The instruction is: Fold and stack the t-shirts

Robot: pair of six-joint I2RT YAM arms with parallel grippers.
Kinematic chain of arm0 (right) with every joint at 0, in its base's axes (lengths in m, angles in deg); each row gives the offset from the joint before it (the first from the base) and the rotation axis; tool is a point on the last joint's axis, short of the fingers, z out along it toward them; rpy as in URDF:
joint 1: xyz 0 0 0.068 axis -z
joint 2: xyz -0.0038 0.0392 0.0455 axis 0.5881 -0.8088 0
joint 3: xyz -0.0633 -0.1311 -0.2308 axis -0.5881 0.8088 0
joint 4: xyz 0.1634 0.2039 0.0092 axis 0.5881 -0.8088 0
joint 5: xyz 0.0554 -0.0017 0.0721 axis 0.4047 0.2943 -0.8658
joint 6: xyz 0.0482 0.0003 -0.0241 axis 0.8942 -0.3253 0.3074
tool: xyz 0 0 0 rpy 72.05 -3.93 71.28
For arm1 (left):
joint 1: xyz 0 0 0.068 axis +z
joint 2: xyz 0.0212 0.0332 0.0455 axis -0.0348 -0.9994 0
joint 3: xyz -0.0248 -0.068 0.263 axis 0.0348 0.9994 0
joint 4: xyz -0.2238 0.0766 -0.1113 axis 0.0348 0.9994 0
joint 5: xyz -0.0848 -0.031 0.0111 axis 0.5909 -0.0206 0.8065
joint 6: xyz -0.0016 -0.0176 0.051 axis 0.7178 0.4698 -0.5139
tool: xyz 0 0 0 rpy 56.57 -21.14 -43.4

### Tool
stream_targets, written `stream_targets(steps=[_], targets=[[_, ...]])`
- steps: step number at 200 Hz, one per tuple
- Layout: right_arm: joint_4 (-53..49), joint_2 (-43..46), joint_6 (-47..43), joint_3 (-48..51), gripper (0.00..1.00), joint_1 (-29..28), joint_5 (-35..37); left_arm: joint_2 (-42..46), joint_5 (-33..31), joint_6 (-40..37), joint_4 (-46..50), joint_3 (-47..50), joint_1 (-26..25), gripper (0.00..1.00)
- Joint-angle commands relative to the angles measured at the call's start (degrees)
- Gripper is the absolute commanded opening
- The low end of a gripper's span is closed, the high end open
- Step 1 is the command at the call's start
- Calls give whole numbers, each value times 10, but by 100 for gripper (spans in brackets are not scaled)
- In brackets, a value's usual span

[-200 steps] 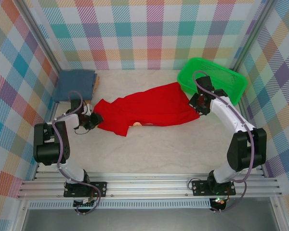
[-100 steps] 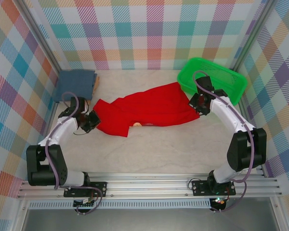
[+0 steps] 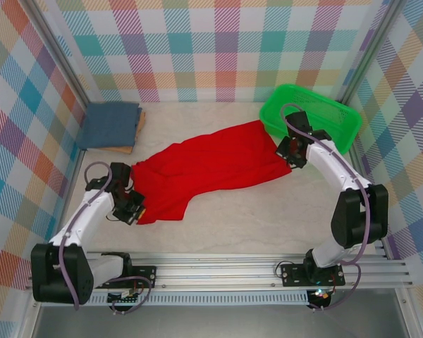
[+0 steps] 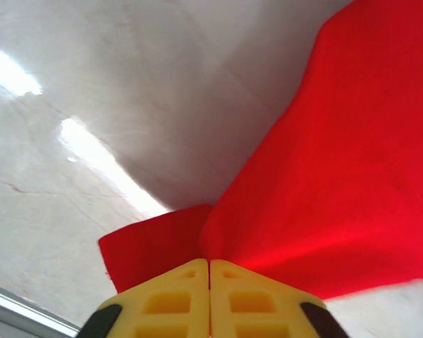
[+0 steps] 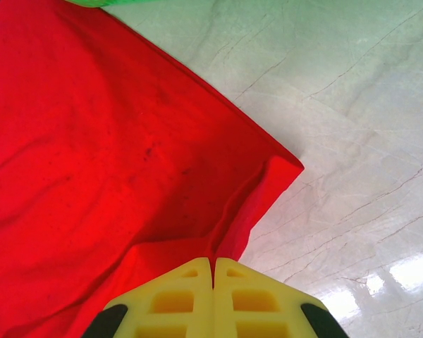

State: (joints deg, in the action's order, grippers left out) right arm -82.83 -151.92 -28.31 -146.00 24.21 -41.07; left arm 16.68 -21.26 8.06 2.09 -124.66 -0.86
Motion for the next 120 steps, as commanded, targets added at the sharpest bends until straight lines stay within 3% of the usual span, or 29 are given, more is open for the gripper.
stream_targets(steps=[1, 21, 36, 64, 83, 120], targets=[[2, -8, -7, -13, 0, 0, -6, -65, -40, -37, -52, 4, 21, 16], [2, 0, -7, -6, 0, -2, -10, -117, -87, -119, -112, -30, 38, 29], [-1, 10, -6, 5, 0, -4, -8, -132, -127, -169, -103, -65, 38, 36], [-1, 38, -2, 32, 0, -4, 0, -47, -134, -183, -48, -51, 28, 40], [-3, 50, -1, 44, 0, -4, 0, 43, -122, -155, 8, -13, -36, 40], [1, 57, -2, 54, 0, -4, -5, 215, -125, -15, 75, 67, -179, 40]])
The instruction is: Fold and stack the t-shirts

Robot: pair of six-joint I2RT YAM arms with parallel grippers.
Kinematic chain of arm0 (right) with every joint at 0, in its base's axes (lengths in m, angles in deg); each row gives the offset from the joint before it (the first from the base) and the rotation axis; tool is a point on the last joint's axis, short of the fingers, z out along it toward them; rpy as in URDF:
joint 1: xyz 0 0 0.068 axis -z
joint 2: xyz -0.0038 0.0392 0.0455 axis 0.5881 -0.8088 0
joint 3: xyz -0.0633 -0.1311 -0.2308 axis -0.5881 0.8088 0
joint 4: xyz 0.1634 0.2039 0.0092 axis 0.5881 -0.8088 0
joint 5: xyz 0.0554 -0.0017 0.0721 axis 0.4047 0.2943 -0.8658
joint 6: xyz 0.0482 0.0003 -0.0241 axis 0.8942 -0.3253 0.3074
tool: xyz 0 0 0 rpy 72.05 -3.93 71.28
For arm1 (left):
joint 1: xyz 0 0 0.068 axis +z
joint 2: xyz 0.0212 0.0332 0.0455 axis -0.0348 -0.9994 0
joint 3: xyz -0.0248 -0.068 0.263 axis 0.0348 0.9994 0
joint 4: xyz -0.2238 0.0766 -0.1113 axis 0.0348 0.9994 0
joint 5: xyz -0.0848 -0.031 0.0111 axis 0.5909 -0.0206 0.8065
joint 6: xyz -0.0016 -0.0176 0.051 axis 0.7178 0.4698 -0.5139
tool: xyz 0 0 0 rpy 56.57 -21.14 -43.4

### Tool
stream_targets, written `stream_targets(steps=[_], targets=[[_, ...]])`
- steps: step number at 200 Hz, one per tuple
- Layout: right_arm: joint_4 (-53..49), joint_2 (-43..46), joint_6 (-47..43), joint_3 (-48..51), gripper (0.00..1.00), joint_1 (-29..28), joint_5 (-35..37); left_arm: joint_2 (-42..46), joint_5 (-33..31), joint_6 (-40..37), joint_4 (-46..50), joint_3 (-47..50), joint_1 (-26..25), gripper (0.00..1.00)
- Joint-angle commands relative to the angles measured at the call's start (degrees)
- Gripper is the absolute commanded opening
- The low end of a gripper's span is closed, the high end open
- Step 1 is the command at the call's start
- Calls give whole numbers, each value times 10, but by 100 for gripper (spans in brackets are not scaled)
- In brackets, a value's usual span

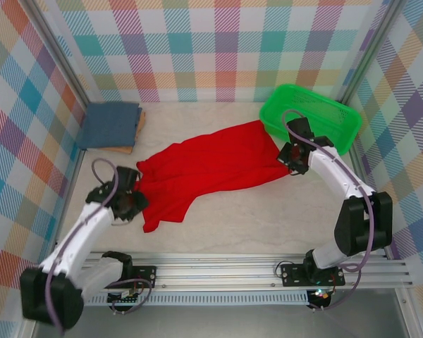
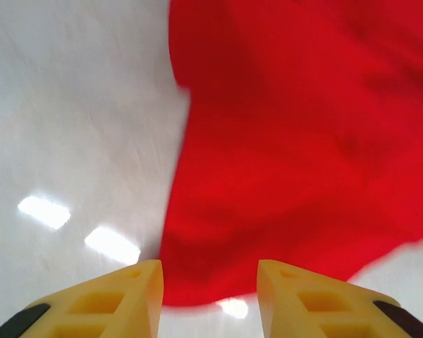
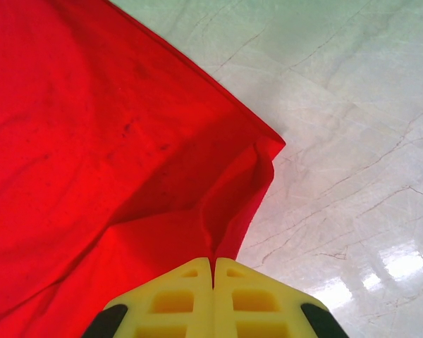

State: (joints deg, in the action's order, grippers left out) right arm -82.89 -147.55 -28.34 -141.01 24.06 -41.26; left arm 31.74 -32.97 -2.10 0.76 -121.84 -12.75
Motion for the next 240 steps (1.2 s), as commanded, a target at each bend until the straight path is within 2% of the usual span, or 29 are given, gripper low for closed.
stream_targets(steps=[1, 16, 32, 44, 62, 84, 130, 174, 204, 240], targets=[[2, 13, -1, 5, 0, -3, -3, 67, -8, 89, 89, 40, -61, 39], [4, 9, -1, 4, 0, -3, -5, 79, 13, 113, 86, 63, -67, 37], [6, 5, 0, 2, 0, -3, -8, 37, 15, 155, 87, 69, -88, 35], [6, 1, 2, 0, 0, -2, -10, -3, -14, 166, 88, 59, -104, 37], [6, -1, 4, -3, 0, -3, -11, -49, -51, 145, 62, 56, -107, 37], [3, -3, 4, -7, 0, -2, -13, -91, -48, 135, 15, 75, -106, 36], [6, -8, 4, -7, 0, -3, -17, -93, -51, 102, -51, 77, -107, 37], [9, -14, 5, -6, 0, -3, -23, -137, -52, 74, -100, 85, -107, 34], [8, -15, 5, -10, 0, -2, -21, -165, -77, 57, -85, 85, -106, 33], [6, -15, 6, -13, 0, -2, -21, -211, -75, 52, -88, 75, -107, 34]])
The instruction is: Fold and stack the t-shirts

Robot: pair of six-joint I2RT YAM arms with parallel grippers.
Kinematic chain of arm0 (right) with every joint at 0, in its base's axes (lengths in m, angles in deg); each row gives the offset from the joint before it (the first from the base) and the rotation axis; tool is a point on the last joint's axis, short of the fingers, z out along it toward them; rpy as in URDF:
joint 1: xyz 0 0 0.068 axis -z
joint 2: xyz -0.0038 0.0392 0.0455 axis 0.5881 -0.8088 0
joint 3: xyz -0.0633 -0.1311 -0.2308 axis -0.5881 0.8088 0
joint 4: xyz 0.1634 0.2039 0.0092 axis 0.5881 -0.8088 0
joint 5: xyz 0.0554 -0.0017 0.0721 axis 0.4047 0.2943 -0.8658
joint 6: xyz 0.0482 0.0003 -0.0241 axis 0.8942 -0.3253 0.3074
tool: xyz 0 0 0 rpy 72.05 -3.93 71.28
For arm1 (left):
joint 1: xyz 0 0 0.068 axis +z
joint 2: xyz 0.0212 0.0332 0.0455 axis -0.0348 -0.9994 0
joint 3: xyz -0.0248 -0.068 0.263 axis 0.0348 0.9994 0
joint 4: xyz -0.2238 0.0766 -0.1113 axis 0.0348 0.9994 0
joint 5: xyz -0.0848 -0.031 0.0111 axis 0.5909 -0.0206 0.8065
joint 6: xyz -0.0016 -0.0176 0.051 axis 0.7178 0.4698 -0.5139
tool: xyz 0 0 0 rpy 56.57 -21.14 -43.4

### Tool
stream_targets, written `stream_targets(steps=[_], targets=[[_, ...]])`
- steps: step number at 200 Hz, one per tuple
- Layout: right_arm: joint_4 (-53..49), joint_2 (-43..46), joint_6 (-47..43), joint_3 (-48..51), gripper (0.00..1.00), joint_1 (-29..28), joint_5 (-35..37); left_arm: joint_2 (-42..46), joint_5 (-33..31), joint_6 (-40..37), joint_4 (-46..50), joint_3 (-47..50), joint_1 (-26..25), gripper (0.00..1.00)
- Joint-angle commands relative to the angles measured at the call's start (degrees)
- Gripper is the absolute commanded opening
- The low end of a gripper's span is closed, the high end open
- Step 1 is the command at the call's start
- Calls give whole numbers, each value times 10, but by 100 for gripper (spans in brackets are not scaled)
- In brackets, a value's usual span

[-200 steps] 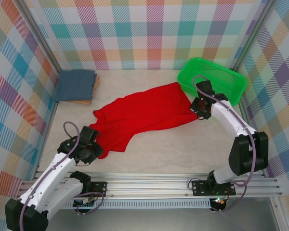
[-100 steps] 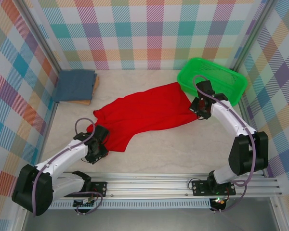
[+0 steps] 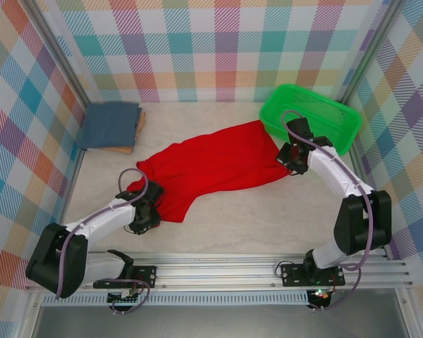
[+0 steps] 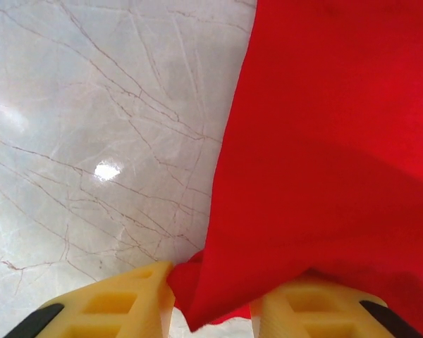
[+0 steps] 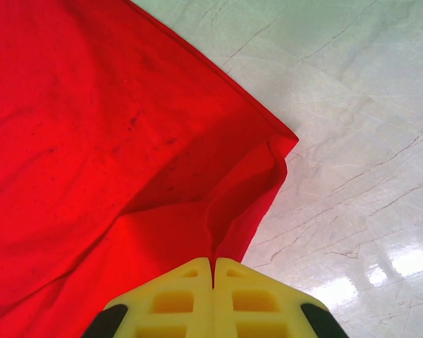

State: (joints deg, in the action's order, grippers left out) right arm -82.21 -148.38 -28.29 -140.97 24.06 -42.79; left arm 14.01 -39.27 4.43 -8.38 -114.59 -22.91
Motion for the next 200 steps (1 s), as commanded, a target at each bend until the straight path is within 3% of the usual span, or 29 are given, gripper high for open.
stream_targets(steps=[1, 25, 61, 94, 123, 175, 200], targets=[[-1, -7, 6, -14, 0, -2, -6, -36, -13, -14, 3, 1, -5, 34], [-2, -8, 5, -16, 0, -3, -6, -73, -15, -15, -5, -18, -5, 26], [-6, -2, 1, -19, 0, -3, -4, -76, -1, -13, -35, -35, -5, 0], [-11, 20, -7, -27, 0, -3, -6, -8, -23, -10, 31, -118, -4, 0], [-12, 46, -21, -75, 0, -3, -8, 14, -60, -36, 89, -291, 4, 0], [21, 59, -63, -273, 0, -3, -5, -64, -72, -121, 91, -682, 73, 0], [45, 77, -71, -343, 0, -2, -13, -86, -99, -168, 84, -840, 83, 0]])
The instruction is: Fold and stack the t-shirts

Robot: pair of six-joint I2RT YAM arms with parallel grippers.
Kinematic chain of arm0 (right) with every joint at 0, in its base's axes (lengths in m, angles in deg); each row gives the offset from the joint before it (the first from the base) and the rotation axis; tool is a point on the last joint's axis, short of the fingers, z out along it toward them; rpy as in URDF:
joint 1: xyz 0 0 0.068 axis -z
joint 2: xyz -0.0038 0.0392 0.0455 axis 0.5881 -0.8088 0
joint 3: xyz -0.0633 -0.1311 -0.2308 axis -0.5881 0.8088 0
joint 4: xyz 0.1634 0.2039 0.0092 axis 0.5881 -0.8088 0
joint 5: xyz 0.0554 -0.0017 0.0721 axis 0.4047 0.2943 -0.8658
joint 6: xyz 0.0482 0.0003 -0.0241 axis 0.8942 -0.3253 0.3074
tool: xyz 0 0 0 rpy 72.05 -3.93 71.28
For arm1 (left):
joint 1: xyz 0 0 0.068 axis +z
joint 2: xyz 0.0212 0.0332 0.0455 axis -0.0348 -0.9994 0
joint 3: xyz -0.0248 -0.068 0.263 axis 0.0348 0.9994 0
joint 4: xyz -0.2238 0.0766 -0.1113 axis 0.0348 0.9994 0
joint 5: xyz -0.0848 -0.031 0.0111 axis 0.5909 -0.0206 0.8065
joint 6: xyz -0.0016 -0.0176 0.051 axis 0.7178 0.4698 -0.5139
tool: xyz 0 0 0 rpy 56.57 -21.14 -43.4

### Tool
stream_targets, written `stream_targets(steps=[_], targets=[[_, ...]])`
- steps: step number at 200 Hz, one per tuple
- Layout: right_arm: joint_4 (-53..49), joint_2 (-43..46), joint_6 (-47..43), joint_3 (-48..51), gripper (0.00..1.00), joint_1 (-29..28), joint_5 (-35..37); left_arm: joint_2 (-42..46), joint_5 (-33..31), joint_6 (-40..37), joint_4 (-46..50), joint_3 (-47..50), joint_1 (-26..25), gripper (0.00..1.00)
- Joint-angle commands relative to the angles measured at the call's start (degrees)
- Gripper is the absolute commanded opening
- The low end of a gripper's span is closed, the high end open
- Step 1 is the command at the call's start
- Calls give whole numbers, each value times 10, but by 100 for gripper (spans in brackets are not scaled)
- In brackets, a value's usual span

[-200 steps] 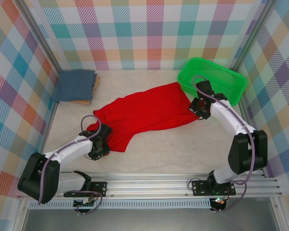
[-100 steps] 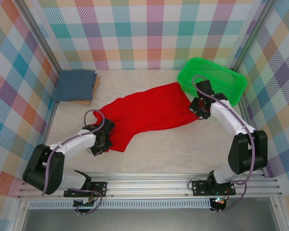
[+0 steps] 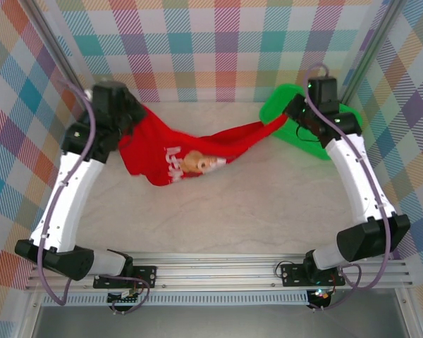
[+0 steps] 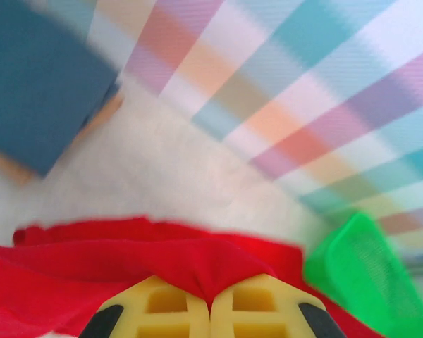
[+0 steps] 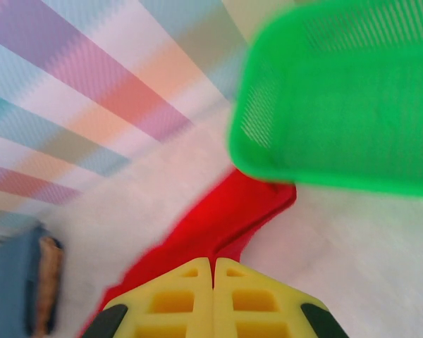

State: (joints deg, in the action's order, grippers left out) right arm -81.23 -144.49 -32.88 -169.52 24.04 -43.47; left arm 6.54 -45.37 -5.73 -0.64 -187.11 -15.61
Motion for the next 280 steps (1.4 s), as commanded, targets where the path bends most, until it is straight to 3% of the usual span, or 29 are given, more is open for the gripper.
stream_targets(steps=[1, 66, 90, 108, 125, 170, 188, 215, 247, 280], targets=[[36, 39, -25, -59, 0, -2, -7, -11, -39, -68, 6, -117, 10, 0], [107, 163, -38, -76, 0, -2, 9, 48, -49, -152, -101, -253, 10, 0], [113, 168, -35, -91, 0, -2, 7, 26, -43, -165, -124, -299, 10, 0], [122, 154, -31, -100, 0, -2, -2, -32, -36, -168, -90, -377, 12, 0], [130, 125, -23, -113, 0, -1, -11, -92, 2, -144, -78, -428, 30, 0], [150, -27, 11, -207, 0, -1, -90, -233, 174, 48, -110, -449, 176, 0], [151, -104, 28, -279, 0, 0, -129, -290, 246, 104, -170, -470, 209, 0], [114, -222, 46, -434, 0, 2, -155, -383, 293, 153, -195, -610, 237, 0], [78, -311, 59, -601, 0, 12, -148, -357, 310, 176, -283, -618, 250, 0], [109, -293, 88, -601, 0, 42, -128, -277, 300, 159, -307, -610, 251, 0]])
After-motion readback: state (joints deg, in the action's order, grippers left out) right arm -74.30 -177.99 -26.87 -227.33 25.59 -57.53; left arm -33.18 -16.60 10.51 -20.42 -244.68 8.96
